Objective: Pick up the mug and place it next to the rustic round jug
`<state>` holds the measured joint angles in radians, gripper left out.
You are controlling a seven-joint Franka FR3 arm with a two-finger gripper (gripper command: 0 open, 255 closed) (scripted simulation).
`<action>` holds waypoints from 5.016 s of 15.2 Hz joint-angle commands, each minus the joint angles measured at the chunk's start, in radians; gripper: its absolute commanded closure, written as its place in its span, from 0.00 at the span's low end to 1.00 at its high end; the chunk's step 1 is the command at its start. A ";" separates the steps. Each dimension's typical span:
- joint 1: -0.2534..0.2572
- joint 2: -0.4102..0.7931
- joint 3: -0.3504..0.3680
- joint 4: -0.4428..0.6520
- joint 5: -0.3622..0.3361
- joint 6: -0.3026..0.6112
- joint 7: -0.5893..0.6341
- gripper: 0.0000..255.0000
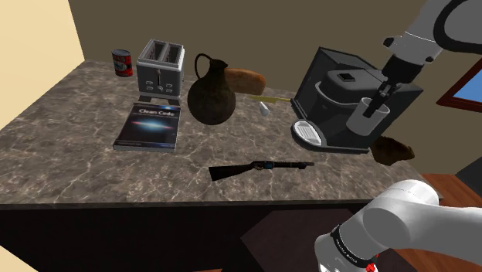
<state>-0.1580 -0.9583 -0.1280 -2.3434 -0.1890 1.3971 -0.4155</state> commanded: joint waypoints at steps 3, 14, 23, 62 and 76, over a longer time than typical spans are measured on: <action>0.001 0.023 0.004 0.070 0.003 -0.046 -0.007 1.00; 0.005 0.109 0.014 0.274 0.012 -0.164 -0.023 1.00; 0.015 0.251 0.033 0.430 0.036 -0.182 -0.004 1.00; 0.076 1.111 0.121 1.064 0.108 0.029 0.166 1.00; 0.074 1.045 0.121 0.782 0.108 0.243 0.181 1.00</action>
<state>-0.0839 0.0929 -0.0074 -1.5372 -0.0809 1.6224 -0.2368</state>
